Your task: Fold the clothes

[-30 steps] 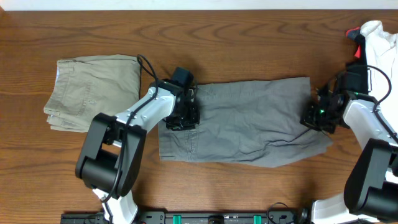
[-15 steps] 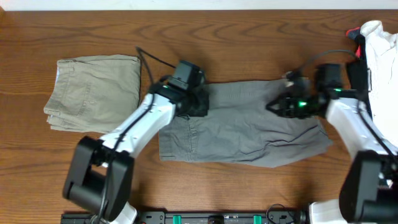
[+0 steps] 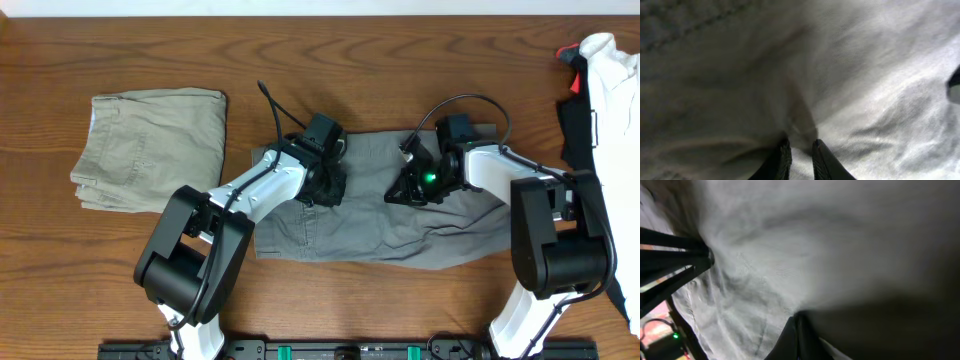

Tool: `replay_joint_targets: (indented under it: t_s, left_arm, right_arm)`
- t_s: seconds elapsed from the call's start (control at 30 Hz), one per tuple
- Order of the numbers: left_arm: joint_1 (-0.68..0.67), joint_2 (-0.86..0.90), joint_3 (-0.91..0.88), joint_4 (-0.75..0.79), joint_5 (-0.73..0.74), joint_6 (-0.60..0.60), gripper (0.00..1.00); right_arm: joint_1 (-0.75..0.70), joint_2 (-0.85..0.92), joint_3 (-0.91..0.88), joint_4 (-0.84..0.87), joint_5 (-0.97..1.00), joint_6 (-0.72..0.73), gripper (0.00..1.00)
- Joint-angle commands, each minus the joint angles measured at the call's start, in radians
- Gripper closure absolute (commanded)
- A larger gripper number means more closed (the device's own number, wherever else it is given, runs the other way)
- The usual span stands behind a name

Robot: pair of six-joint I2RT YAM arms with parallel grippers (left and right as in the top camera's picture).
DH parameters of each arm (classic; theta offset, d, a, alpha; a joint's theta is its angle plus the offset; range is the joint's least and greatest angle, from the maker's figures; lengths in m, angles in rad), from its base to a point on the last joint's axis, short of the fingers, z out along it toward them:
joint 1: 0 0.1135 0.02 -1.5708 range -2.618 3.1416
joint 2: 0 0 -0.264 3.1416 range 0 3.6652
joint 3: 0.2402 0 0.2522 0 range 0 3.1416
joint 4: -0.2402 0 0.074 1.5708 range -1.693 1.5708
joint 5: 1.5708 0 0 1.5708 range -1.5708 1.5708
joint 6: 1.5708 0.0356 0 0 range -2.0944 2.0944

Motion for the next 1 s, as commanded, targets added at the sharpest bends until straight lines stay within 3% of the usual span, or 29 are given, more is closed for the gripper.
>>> replay_joint_targets:
  t_s: [0.0, 0.47, 0.67, 0.8, 0.97]
  left_arm:
    - [0.008, 0.012, -0.009, -0.057, -0.156, 0.024, 0.81]
    - [0.104, 0.012, -0.009, -0.096, -0.213, 0.062, 0.81]
    - [0.161, -0.046, 0.036, -0.187, -0.204, 0.061, 0.81]
    - [0.182, -0.143, 0.107, -0.303, -0.194, 0.061, 0.71]
    - [0.222, -0.285, 0.135, -0.386, -0.194, 0.048, 0.45]
  right_arm:
    - [-0.089, 0.058, -0.018, 0.002, 0.309, 0.033, 0.99]
    - [-0.518, -0.019, -0.018, -0.042, 0.309, 0.119, 0.99]
    - [-0.668, -0.063, -0.018, -0.03, -0.029, 0.045, 0.96]
    - [-0.713, -0.135, -0.018, -0.018, -0.279, -0.014, 0.87]
    - [-0.705, -0.265, -0.018, -0.023, -0.37, -0.014, 0.72]
